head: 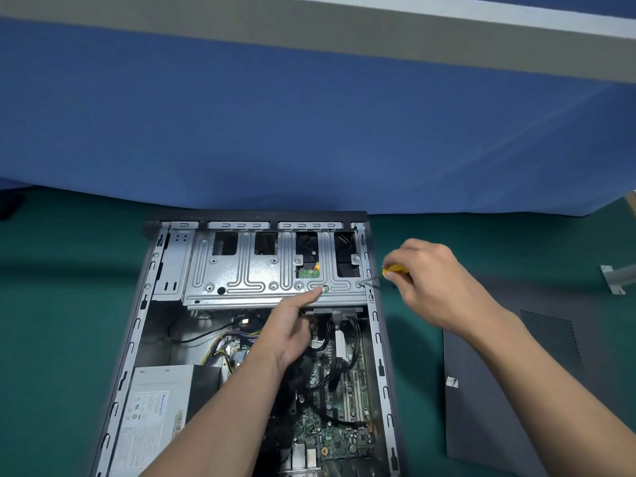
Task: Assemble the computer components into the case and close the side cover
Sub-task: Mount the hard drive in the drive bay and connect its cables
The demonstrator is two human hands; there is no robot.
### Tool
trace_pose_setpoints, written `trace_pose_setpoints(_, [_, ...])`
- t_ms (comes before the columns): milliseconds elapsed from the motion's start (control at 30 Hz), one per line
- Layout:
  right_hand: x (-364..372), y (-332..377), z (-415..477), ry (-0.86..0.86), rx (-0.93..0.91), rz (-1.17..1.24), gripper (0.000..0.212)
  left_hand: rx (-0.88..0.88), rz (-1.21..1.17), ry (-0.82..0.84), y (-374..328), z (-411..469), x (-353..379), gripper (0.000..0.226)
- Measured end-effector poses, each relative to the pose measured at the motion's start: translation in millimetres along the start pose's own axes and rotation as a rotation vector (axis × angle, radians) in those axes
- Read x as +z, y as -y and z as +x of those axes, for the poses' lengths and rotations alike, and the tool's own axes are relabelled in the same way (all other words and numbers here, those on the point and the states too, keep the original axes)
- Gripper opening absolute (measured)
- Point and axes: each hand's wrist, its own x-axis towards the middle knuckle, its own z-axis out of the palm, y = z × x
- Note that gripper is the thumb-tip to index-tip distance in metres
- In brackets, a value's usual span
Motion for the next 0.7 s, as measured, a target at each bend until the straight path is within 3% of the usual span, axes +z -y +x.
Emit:
trace_pose_setpoints(233, [-5, 5, 9, 0.078, -0.038, -0.072, 0.013, 0.013, -0.009, 0.009, 0, 0, 0, 0.091])
trace_pose_setpoints(500, [-18, 24, 30, 0.149, 0.05, -0.245, 0.039, -0.01, -0.017, 0.015, 0, -2, 2, 0.054])
trace_pose_setpoints(600, [-27, 28, 35, 0.24, 0.034, -0.195, 0.029, -0.007, -0.014, -0.002, -1, -4, 4, 0.059])
trace_pose_setpoints(700, [-27, 33, 36, 0.123, 0.012, -0.258, 0.038, -0.013, -0.039, 0.015, -2, -7, 6, 0.043])
